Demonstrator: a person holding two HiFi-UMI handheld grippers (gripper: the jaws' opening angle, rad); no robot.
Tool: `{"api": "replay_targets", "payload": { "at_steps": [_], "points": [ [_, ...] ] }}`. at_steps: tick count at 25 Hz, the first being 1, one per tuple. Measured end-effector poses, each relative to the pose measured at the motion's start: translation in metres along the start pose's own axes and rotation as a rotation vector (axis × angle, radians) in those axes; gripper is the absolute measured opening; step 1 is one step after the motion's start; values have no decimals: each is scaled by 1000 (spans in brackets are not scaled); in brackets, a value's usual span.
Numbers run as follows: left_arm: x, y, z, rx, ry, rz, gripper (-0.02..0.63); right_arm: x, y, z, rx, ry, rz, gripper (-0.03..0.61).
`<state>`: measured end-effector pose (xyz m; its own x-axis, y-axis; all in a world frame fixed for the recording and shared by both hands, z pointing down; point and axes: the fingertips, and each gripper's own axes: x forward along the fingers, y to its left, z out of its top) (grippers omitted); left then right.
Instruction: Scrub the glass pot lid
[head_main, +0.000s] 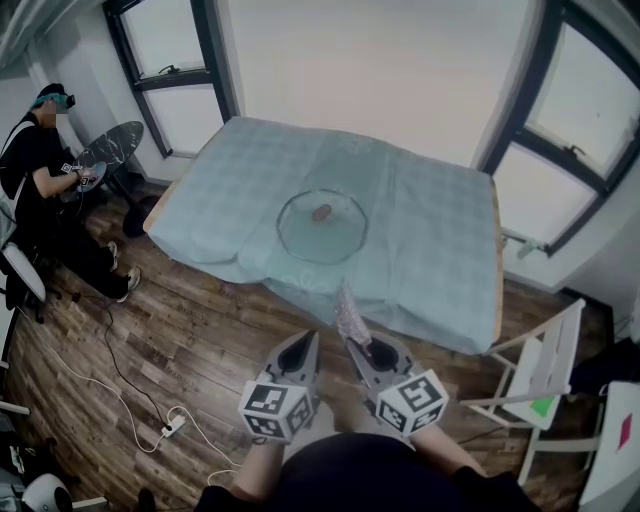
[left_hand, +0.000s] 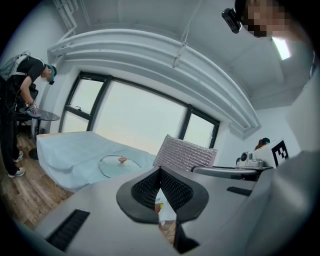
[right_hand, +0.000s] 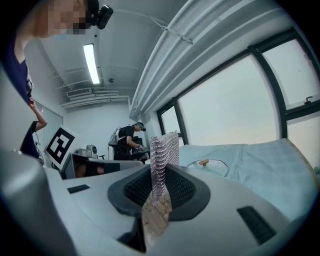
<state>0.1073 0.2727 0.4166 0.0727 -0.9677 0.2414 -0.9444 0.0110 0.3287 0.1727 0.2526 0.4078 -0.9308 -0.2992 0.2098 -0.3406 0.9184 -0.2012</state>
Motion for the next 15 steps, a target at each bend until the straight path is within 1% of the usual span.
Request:
{"api": "replay_targets", "payload": {
  "at_steps": [6, 15],
  "points": [
    [24, 48, 24, 1, 13, -4, 2, 53, -4, 15, -11, 4, -14, 72],
    [58, 106, 52, 10, 37, -50, 2, 118, -17, 33, -3, -2, -68, 72]
  ]
}}
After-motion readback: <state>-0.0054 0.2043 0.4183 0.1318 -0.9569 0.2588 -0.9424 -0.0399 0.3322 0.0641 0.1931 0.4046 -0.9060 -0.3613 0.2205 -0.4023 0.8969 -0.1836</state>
